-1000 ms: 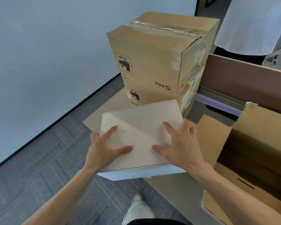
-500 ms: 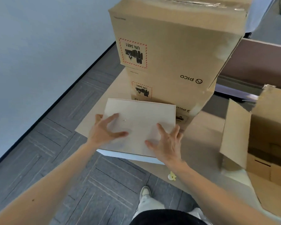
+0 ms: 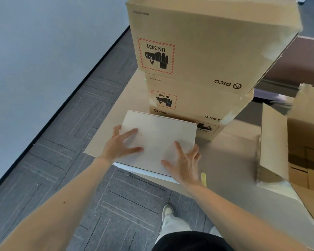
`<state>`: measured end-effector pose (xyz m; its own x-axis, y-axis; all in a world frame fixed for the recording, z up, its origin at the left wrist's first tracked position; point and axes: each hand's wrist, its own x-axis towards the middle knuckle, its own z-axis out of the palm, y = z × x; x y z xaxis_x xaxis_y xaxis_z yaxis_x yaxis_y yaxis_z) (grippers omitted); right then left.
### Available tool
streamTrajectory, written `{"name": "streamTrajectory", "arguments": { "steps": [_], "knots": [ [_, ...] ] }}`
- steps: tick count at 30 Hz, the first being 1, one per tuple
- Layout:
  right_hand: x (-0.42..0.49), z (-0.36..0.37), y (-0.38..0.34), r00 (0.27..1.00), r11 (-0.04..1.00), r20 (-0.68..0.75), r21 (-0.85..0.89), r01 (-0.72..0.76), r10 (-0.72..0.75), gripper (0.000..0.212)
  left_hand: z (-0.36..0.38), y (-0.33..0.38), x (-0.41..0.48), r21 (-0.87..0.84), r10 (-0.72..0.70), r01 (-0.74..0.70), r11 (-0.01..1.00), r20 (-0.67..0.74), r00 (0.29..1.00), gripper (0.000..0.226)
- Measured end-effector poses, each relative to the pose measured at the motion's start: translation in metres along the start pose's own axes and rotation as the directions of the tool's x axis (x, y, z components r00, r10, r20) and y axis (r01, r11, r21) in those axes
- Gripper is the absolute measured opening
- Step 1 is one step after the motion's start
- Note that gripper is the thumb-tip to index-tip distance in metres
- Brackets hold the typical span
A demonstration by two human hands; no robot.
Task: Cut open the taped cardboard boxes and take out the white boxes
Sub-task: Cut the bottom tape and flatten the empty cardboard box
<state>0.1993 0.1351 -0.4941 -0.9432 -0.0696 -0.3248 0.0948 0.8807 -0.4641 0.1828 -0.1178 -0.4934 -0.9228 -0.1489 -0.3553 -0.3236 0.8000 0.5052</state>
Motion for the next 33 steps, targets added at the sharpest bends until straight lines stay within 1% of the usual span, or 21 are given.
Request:
{"name": "streamTrajectory", "arguments": {
  "steps": [2, 3, 5, 7, 9, 11, 13, 16, 20, 23, 25, 28, 30, 33],
  "knots": [
    [0.002, 0.001, -0.003, 1.0, 1.0, 0.017, 0.021, 0.005, -0.006, 0.082, -0.006, -0.002, 0.004, 0.009, -0.002, 0.002, 1.0, 0.04, 0.999, 0.11],
    [0.003, 0.0, -0.002, 1.0, 0.999, 0.025, 0.032, 0.01, -0.011, 0.082, -0.007, -0.002, 0.006, 0.014, -0.004, 0.004, 1.0, 0.048, 0.999, 0.108],
    [0.003, -0.005, 0.004, 0.999, 0.998, 0.045, 0.055, 0.023, -0.025, 0.08, -0.004, 0.002, 0.008, 0.054, 0.003, -0.004, 0.999, 0.024, 1.0, 0.096],
    [0.003, -0.013, 0.016, 0.997, 0.995, 0.059, 0.086, 0.041, -0.046, 0.075, 0.006, 0.008, 0.008, 0.144, 0.052, -0.042, 0.989, -0.062, 0.997, 0.078],
    [0.003, -0.025, 0.029, 0.997, 0.993, 0.045, 0.099, 0.064, -0.069, 0.065, 0.018, 0.019, 0.007, 0.198, 0.151, -0.12, 0.973, -0.15, 0.977, 0.063],
    [0.003, -0.039, 0.041, 0.996, 0.991, 0.006, 0.104, 0.085, -0.086, 0.054, 0.03, 0.037, 0.004, 0.199, 0.264, -0.226, 0.954, -0.193, 0.945, 0.056],
    [0.002, -0.055, 0.052, 0.995, 0.989, -0.043, 0.114, 0.097, -0.093, 0.045, 0.043, 0.063, 0.0, 0.154, 0.36, -0.335, 0.93, -0.19, 0.913, 0.051],
    [-0.004, -0.08, 0.071, 0.988, 0.987, -0.124, 0.124, 0.105, -0.089, 0.039, 0.064, 0.106, -0.006, 0.082, 0.478, -0.471, 0.878, -0.193, 0.857, 0.045],
    [-0.012, -0.114, 0.103, 0.98, 0.98, -0.191, 0.18, 0.087, -0.052, 0.034, 0.092, 0.166, -0.013, 0.045, 0.576, -0.578, 0.815, -0.171, 0.799, 0.049],
    [-0.019, -0.14, 0.129, 0.975, 0.971, -0.216, 0.221, 0.096, -0.047, 0.031, 0.111, 0.204, -0.018, 0.012, 0.631, -0.637, 0.771, -0.154, 0.76, 0.044],
    [-0.027, -0.158, 0.142, 0.968, 0.952, -0.243, 0.274, 0.137, -0.07, 0.028, 0.121, 0.228, -0.021, -0.019, 0.649, -0.657, 0.754, -0.136, 0.749, 0.041],
    [-0.037, -0.185, 0.159, 0.944, 0.923, -0.313, 0.321, 0.211, -0.106, 0.024, 0.133, 0.261, -0.024, -0.071, 0.678, -0.691, 0.719, -0.144, 0.721, 0.045],
    [-0.041, -0.204, 0.177, 0.931, 0.924, -0.355, 0.32, 0.21, -0.089, 0.022, 0.141, 0.285, -0.026, -0.094, 0.673, -0.686, 0.722, -0.137, 0.727, 0.049],
    [-0.043, -0.234, 0.219, 0.907, 0.937, -0.421, 0.308, 0.163, -0.019, 0.021, 0.151, 0.321, -0.027, -0.132, 0.625, -0.625, 0.769, -0.046, 0.779, 0.059]
  ]
}}
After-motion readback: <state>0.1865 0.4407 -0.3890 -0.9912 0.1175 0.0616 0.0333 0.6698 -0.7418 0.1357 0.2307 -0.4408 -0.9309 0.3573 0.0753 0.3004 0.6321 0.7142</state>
